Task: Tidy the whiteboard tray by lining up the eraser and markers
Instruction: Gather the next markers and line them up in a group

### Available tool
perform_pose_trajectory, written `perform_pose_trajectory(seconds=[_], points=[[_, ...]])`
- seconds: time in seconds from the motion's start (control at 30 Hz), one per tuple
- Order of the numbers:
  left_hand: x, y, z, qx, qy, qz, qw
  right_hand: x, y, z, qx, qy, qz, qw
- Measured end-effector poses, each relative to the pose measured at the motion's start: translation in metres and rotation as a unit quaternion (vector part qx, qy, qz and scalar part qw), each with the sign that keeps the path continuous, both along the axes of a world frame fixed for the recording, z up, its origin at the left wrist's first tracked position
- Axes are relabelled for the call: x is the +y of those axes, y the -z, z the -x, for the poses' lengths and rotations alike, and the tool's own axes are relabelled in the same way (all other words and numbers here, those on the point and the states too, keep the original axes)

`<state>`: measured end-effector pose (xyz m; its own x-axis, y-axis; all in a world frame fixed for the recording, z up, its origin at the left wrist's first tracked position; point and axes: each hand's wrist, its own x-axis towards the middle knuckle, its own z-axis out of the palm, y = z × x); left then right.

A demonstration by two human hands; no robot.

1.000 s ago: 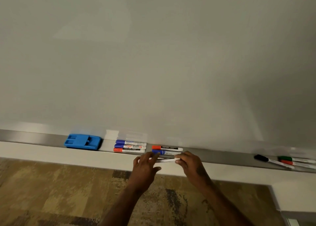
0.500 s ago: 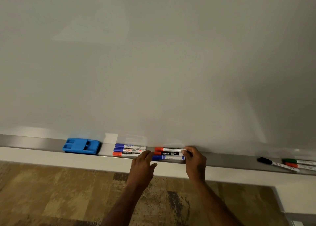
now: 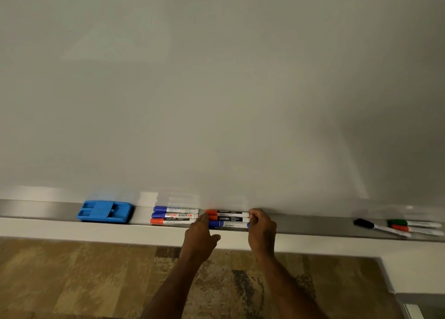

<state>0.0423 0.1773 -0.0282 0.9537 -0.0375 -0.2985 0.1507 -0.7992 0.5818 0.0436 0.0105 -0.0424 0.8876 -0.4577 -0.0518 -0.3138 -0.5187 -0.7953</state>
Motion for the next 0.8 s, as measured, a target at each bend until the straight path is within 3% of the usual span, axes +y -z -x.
perform_pose_trajectory(seconds=[0.3,0.43,0.57,0.7,0.8], points=[[0.001,-0.003,0.002,0.014,-0.018,0.013,1.000,0.002,-0.001,0.001,0.024,-0.010,-0.008,1.000],[-0.001,-0.016,0.009,-0.065,-0.021,-0.023,0.997,-0.027,-0.016,0.013,-0.003,0.015,-0.019,1.000],[-0.038,-0.031,0.012,-0.168,0.053,-0.016,0.984,-0.122,-0.036,0.047,-0.015,0.039,0.040,0.998],[-0.134,-0.043,0.019,-0.195,0.177,0.020,0.965,-0.262,-0.060,0.084,-0.006,0.040,0.164,0.986],[-0.217,-0.041,0.023,-0.200,0.281,0.017,0.939,-0.351,-0.065,0.097,0.075,-0.002,0.245,0.967]])
